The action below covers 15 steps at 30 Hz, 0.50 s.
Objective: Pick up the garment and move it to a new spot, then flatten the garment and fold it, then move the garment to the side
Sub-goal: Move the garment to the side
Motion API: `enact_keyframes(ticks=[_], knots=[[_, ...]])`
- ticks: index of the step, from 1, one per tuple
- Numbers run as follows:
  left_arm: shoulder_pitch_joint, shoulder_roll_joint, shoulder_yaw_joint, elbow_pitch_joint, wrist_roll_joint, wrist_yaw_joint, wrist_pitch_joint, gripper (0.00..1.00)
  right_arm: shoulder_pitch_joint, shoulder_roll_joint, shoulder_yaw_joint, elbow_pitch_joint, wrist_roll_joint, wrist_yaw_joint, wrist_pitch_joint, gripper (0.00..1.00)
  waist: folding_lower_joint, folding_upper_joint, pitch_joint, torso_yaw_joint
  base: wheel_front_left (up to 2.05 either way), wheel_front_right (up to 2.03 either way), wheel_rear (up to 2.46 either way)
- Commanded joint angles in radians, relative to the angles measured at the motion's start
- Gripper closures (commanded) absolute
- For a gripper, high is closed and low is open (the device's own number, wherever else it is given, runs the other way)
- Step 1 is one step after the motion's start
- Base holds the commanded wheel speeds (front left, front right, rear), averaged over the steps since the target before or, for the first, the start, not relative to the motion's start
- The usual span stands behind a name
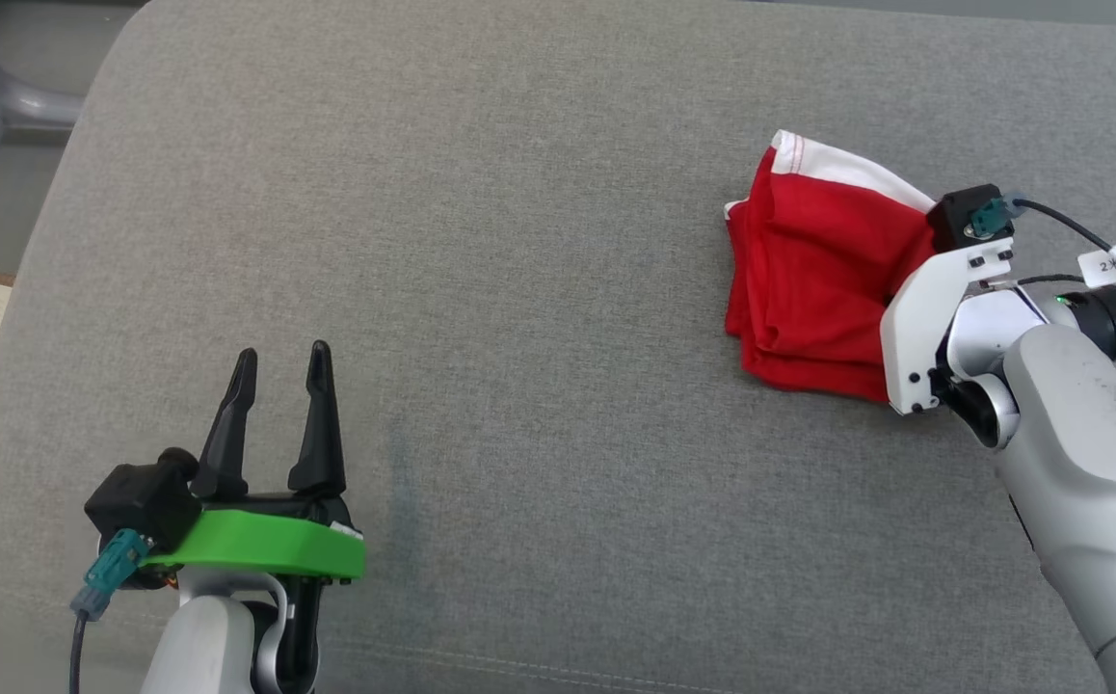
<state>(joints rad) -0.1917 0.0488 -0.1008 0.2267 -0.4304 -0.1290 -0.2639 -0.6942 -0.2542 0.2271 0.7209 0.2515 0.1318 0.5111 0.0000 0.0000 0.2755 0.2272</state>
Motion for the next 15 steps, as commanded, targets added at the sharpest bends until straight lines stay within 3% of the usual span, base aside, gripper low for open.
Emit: enact_keyframes(ticks=[1,6,9,15], knots=[[-0.005,0.004,0.002,-0.007,-0.002,-0.002,0.0,0.0,0.011,-0.04,0.045,-0.005,0.001,-0.002,0.029,1.0,0.0,0.0,-0.01,-0.028,0.0,0.0,0.0],[0.005,0.004,0.014,-0.03,-0.009,-0.002,0.0,0.0,-0.053,-0.17,0.229,-0.165,0.082,-0.002,0.097,1.0,0.0,0.0,-0.02,-0.093,0.0,0.0,0.0],[0.004,0.004,0.019,-0.043,-0.004,-0.002,0.0,0.0,-0.081,-0.28,0.3,-0.253,0.134,-0.002,0.134,1.0,0.0,0.0,-0.02,-0.144,0.0,0.0,0.0],[-0.036,0.004,0.002,-0.065,0.009,-0.003,0.0,0.0,-0.131,-0.413,0.318,-0.314,0.171,-0.002,0.113,1.0,0.0,0.0,0.013,-0.233,0.0,0.0,0.0]])
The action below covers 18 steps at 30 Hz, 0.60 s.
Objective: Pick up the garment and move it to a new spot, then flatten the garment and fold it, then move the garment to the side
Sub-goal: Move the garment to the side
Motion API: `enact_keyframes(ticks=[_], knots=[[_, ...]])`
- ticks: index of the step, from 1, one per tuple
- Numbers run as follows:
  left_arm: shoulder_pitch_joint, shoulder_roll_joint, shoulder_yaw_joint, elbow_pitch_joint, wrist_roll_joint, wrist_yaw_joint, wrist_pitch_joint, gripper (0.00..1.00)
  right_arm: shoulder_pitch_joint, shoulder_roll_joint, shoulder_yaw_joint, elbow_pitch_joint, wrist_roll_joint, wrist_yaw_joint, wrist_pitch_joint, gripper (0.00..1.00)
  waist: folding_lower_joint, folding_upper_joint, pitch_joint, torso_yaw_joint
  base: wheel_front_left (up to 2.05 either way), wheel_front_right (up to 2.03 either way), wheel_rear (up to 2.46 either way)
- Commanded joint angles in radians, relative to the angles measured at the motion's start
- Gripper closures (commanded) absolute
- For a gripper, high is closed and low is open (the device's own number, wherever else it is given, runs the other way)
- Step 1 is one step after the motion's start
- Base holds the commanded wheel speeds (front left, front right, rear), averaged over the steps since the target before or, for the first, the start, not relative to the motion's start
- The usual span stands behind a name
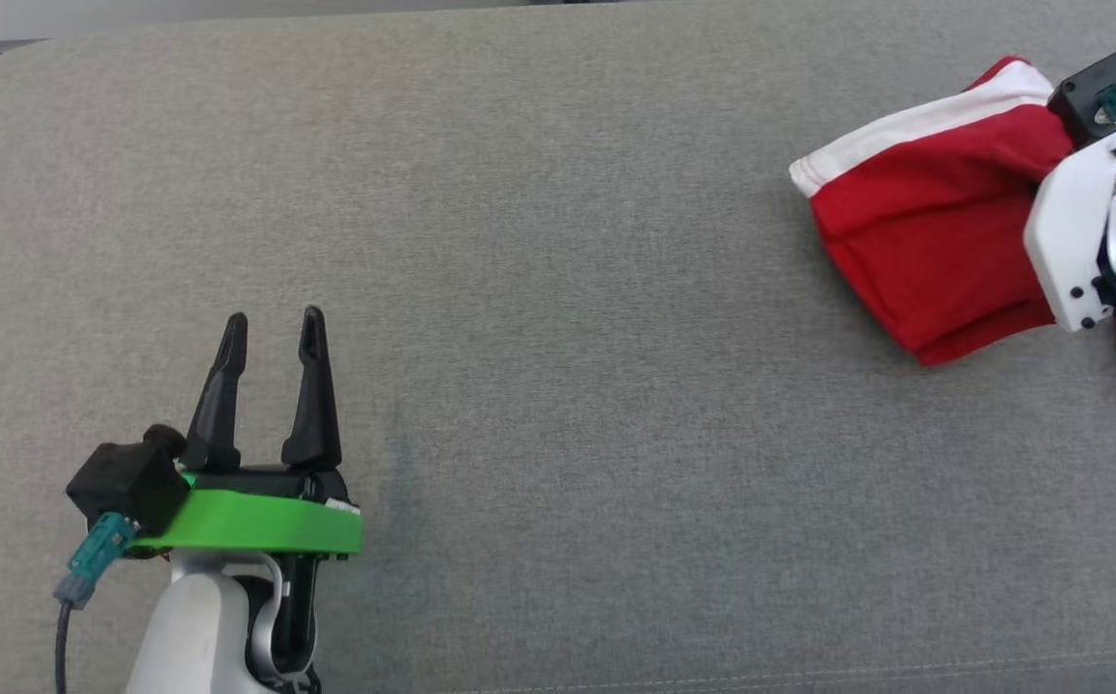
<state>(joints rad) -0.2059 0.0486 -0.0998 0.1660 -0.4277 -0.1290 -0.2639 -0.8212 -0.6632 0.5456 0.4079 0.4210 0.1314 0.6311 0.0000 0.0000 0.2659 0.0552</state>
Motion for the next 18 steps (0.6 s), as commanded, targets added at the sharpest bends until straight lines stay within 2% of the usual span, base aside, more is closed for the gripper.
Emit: enact_keyframes(ticks=[1,8,18], knots=[[-0.025,0.004,-0.005,-0.01,0.01,-0.003,0.0,0.0,-0.007,-0.018,-0.004,0.003,-0.001,-0.002,-0.014,1.0,0.0,0.0,0.029,-0.071,0.0,0.0,0.0],[-0.071,0.004,-0.034,-0.041,0.039,-0.003,0.0,0.0,-0.023,-0.07,-0.101,0.091,-0.053,-0.002,-0.13,1.0,0.0,0.0,0.096,-0.103,0.0,0.0,0.0],[-0.11,0.006,-0.058,-0.065,0.056,-0.003,0.0,0.0,-0.046,-0.132,-0.266,0.281,-0.203,-0.002,-0.268,1.0,0.0,0.0,0.2,-0.048,0.0,0.0,0.0]])
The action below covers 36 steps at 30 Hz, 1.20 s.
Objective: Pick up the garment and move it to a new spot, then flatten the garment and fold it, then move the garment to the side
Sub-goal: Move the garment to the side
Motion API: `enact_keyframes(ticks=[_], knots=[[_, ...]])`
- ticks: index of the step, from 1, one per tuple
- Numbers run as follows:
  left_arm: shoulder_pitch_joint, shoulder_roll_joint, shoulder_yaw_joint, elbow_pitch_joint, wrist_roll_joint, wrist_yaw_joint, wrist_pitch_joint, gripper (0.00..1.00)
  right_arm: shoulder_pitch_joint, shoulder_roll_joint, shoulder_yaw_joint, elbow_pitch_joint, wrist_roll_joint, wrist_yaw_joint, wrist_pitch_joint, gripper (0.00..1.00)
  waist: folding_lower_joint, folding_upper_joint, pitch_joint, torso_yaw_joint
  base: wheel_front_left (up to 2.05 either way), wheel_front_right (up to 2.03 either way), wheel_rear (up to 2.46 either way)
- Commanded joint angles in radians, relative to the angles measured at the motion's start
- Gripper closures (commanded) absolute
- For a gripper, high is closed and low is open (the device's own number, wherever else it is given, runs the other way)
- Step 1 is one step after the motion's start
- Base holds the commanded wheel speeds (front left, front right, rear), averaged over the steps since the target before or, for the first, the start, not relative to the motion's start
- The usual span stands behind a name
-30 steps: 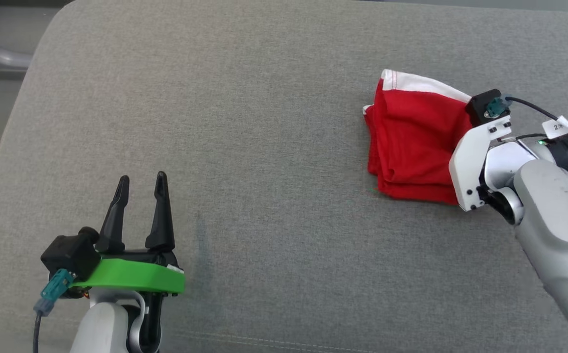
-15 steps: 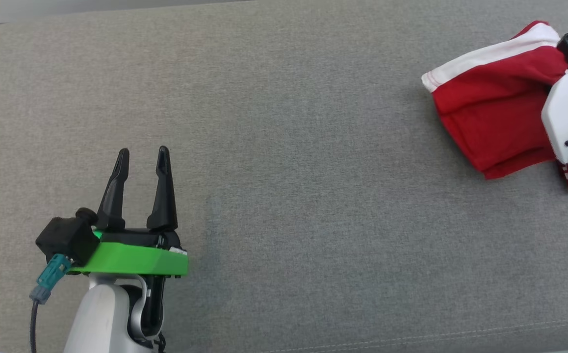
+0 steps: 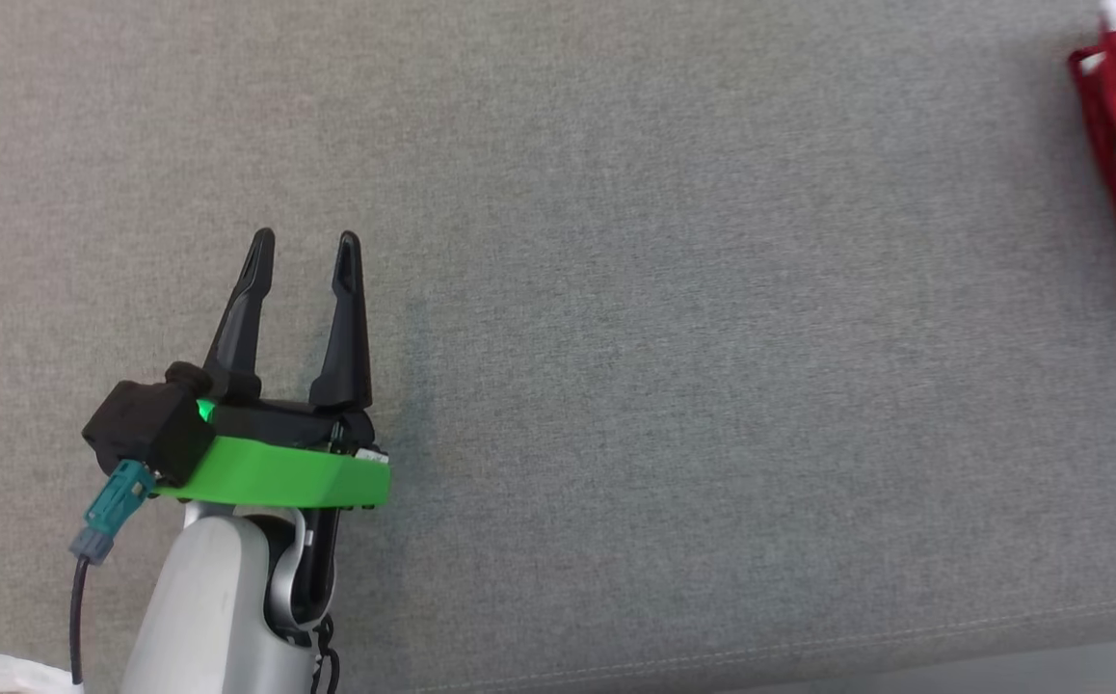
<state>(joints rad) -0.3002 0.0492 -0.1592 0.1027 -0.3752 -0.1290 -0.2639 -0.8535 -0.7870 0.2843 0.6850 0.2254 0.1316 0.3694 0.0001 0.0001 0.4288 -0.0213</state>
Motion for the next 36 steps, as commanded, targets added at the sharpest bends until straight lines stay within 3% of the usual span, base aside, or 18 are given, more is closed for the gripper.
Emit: enact_keyframes(ticks=[1,8,9,10,11,16,21,27,36], knots=[[-0.018,0.006,0.003,-0.004,0.001,-0.003,0.0,0.0,-0.014,-0.016,-0.014,0.018,-0.025,-0.002,-0.015,1.0,-0.0001,-0.0001,0.046,0.037,0.0,0.0,0.0],[-0.032,0.006,-0.003,-0.016,0.0,-0.003,0.0,0.0,-0.015,-0.064,-0.07,0.097,-0.112,-0.002,-0.048,1.0,-0.0001,-0.0001,0.087,0.076,0.0,0.0,0.0],[-0.032,0.006,-0.004,-0.016,0.0,-0.003,0.0,0.0,-0.015,-0.067,-0.092,0.116,-0.129,-0.002,-0.044,0.65,-0.0001,-0.0001,0.088,0.079,0.0,0.0,0.0],[-0.033,0.006,-0.005,-0.016,0.0,-0.003,0.0,0.0,-0.013,-0.067,-0.112,0.13,-0.141,-0.002,-0.041,0.38,-0.0001,-0.0001,0.089,0.081,0.0,0.0,0.0],[-0.035,0.006,-0.005,-0.014,0.0,-0.003,0.0,0.0,-0.01,-0.063,-0.136,0.145,-0.154,-0.002,-0.045,0.0,-0.0001,-0.0001,0.086,0.084,0.0,0.0,0.0],[-0.025,0.005,0.006,-0.006,0.001,-0.003,0.0,0.0,0.017,-0.025,-0.271,0.174,-0.191,-0.002,-0.118,0.0,-0.0001,-0.0001,0.042,0.088,0.0,0.0,0.0],[0.016,0.004,0.03,0.005,-0.006,-0.003,0.0,0.0,0.065,0.06,-0.364,0.117,-0.174,-0.002,-0.265,0.0,-0.0001,-0.0001,-0.037,0.081,0.0,0.0,0.0],[0.065,0.004,0.055,0.025,-0.007,-0.003,0.0,0.0,0.184,0.195,-0.382,-0.045,-0.108,-0.002,-0.399,0.0,-0.0001,-0.0001,-0.143,0.079,0.0,0.0,0.0],[0.138,0.004,0.085,0.081,0.002,-0.003,0.0,0.0,0.467,0.394,-0.353,-0.332,-0.04,-0.002,-0.489,0.0,-0.0001,-0.0001,-0.287,0.097,0.0,0.0,0.0]])
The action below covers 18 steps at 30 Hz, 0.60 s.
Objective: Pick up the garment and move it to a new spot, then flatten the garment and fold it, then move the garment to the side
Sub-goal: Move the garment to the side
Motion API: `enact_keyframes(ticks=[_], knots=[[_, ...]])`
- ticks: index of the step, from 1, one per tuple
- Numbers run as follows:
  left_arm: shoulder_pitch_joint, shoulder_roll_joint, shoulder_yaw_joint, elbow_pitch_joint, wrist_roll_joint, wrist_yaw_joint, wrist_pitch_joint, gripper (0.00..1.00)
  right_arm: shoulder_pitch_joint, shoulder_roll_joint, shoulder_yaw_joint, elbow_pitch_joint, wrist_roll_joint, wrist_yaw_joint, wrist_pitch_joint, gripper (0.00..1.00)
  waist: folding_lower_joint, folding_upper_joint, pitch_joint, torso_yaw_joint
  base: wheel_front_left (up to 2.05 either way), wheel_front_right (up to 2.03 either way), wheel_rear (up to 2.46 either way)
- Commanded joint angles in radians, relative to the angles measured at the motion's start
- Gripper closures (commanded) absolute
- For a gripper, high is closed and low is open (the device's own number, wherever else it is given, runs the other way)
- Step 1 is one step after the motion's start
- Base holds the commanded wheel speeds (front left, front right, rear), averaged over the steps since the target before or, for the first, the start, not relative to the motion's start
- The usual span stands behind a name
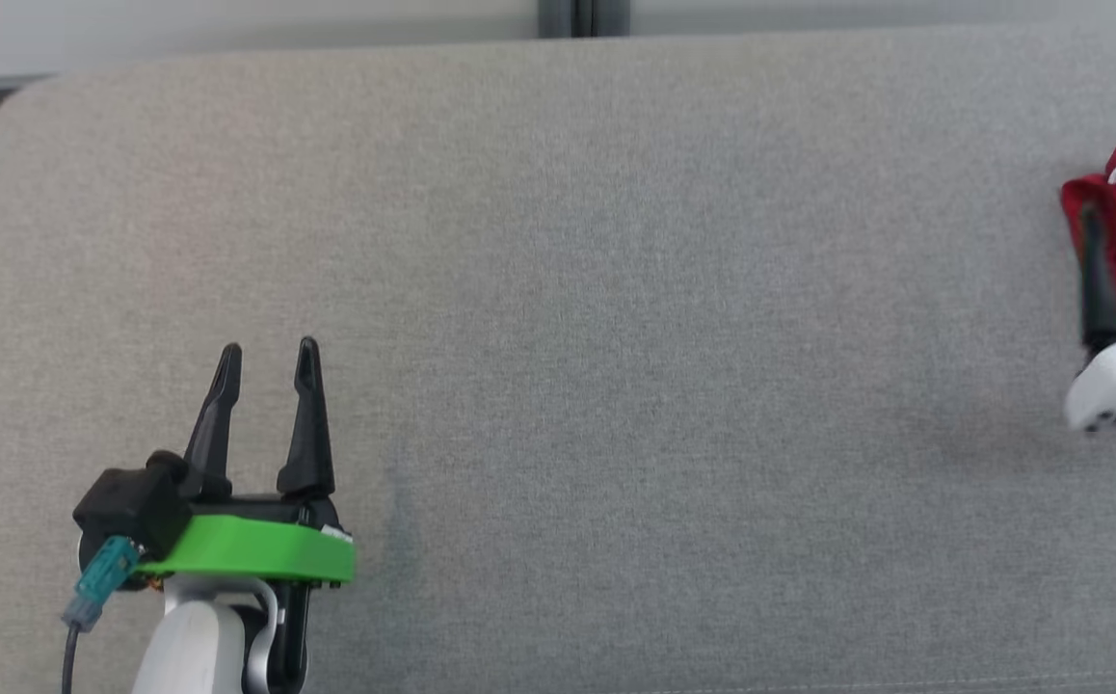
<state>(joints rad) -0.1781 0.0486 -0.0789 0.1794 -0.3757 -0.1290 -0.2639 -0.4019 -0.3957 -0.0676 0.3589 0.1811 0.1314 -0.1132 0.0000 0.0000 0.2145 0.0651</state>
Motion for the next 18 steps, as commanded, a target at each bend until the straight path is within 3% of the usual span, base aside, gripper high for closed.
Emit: enact_keyframes(ticks=[1,8,18], knots=[[0.021,0.004,0.005,0.011,0.006,-0.003,0.0,0.0,0.042,0.022,0.003,-0.027,0.006,-0.001,-0.011,0.0,0.0,0.0,-0.084,0.013,0.0,0.0,0.0],[0.046,0.004,0.012,0.062,0.026,-0.003,0.0,0.0,0.181,0.164,0.021,-0.123,0.003,-0.001,-0.024,0.0,0.0,0.0,-0.151,0.028,0.0,0.0,0.0],[0.049,0.004,0.021,0.155,0.031,-0.003,0.0,0.0,0.255,0.256,0.048,-0.072,0.0,-0.001,-0.035,0.0,0.0,0.0,-0.215,0.028,0.0,0.0,0.0]])
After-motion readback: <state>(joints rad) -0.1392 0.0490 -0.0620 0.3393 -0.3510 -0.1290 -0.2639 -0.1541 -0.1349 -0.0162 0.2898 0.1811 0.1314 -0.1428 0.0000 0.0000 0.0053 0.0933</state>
